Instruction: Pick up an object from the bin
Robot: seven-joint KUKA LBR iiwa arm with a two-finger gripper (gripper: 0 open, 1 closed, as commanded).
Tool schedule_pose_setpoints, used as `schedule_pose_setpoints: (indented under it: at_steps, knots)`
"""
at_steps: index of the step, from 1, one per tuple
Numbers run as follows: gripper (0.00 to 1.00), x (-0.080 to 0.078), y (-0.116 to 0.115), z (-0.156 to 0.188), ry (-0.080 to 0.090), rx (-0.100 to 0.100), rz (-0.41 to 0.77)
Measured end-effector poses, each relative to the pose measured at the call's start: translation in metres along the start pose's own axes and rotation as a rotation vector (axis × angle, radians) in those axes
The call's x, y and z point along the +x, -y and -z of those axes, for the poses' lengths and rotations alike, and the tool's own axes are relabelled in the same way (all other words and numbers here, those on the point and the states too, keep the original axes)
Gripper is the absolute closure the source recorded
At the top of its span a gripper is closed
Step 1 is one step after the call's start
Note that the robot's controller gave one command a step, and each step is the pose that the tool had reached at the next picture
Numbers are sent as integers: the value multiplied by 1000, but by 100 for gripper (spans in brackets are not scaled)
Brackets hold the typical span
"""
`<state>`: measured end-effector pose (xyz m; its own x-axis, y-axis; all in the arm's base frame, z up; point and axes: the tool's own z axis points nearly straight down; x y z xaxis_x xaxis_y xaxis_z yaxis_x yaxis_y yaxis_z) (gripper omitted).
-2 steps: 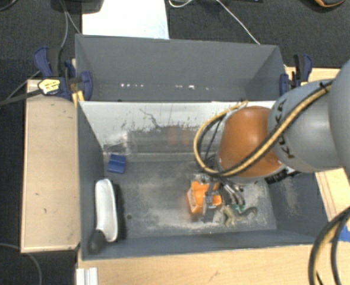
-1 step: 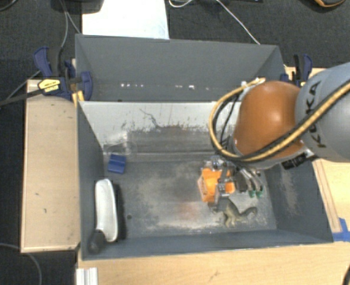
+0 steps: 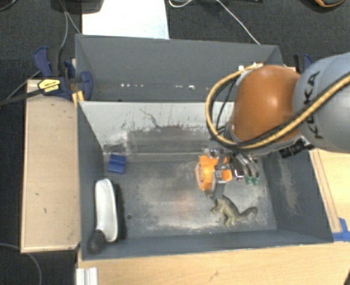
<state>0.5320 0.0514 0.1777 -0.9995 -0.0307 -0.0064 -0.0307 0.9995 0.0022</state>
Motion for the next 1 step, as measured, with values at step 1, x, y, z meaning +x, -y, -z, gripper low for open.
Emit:
schedule_pose_setpoints:
  at_steps: [1]
  knots:
    - [0, 3, 1, 42, -12, 1, 14]
